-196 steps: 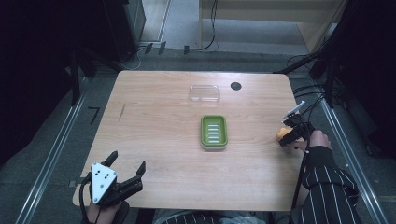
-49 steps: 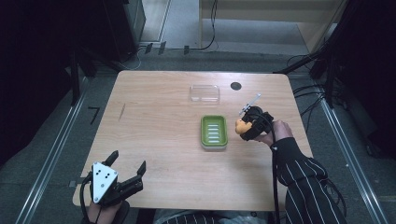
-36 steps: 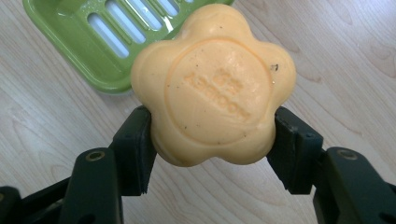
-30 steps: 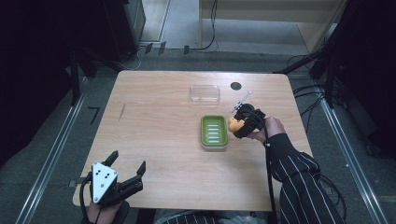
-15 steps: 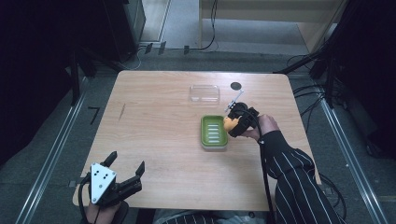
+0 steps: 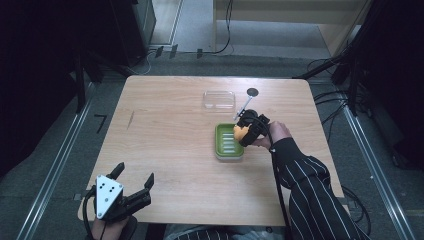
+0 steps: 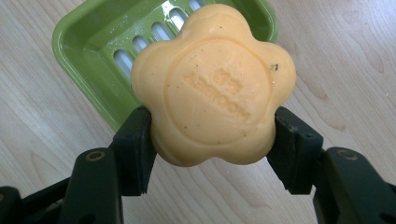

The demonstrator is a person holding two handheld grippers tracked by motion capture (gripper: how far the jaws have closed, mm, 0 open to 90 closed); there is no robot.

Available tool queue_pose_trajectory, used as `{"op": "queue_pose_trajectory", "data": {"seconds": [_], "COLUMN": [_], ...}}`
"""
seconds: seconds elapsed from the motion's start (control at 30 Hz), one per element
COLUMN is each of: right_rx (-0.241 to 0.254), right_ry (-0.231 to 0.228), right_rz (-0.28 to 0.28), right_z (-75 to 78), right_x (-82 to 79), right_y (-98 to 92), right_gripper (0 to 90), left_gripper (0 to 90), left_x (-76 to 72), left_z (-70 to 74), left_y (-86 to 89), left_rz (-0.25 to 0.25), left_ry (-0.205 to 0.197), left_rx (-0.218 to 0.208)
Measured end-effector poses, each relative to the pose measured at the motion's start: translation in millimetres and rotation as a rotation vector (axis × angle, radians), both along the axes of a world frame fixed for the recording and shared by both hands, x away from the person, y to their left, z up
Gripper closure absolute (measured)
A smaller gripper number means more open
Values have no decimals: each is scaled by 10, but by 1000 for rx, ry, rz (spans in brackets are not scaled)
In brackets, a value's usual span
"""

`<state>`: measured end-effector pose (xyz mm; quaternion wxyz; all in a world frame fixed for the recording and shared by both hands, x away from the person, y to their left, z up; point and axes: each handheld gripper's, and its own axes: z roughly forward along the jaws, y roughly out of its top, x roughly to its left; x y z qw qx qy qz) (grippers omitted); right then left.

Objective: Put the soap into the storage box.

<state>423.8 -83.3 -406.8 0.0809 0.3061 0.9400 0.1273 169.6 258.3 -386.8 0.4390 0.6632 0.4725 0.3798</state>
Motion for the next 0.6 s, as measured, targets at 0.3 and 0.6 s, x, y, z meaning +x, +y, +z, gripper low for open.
{"op": "queue_pose_trajectory", "data": {"seconds": [0.3,0.6], "right_rx": [-4,-10], "right_ry": [5,14], "right_rz": [8,14], "right_z": [-11,-32], "right_x": [21,31], "right_y": [85,187], "right_gripper": [401,401], "left_gripper": [137,137], "left_x": [0,0], "left_z": [0,-1], "left_y": [0,1], "left_rz": [0,0], "left_ry": [0,-2], "left_rx": [1,-3]}}
